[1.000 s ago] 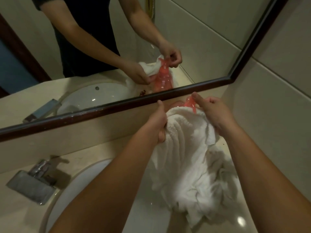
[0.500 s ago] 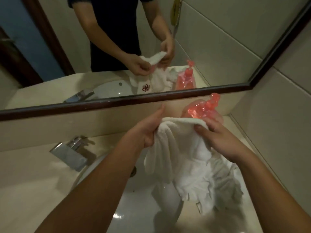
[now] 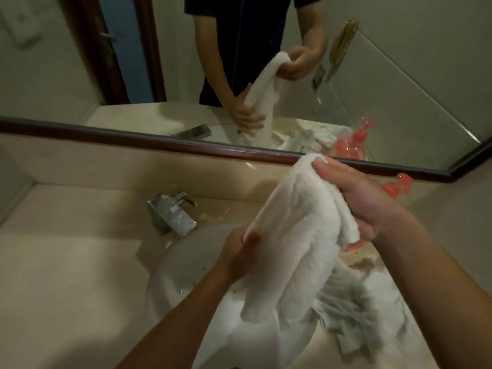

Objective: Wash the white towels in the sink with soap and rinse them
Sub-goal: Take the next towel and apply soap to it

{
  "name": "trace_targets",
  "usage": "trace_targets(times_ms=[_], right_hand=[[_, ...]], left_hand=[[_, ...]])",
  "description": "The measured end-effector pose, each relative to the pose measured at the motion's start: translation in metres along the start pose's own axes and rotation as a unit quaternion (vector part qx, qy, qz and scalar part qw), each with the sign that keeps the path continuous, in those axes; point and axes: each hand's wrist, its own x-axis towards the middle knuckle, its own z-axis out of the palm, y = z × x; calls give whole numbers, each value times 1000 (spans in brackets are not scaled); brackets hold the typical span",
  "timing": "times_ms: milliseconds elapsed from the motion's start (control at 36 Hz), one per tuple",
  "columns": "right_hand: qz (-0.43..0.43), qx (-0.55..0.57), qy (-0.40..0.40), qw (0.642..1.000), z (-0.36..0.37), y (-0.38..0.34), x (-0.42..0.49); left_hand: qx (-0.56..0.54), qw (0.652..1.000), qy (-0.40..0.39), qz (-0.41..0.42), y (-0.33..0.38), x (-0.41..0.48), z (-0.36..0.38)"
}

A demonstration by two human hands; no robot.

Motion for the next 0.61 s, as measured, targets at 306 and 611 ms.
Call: trace_targets(times_ms=[306, 611], right_hand=[[97, -132, 142, 976, -24, 43, -5], [105, 3, 226, 968, 44, 166, 10]], left_hand=[[-249, 953, 8, -171, 36, 6, -30], [65, 987, 123, -84, 32, 1, 38]])
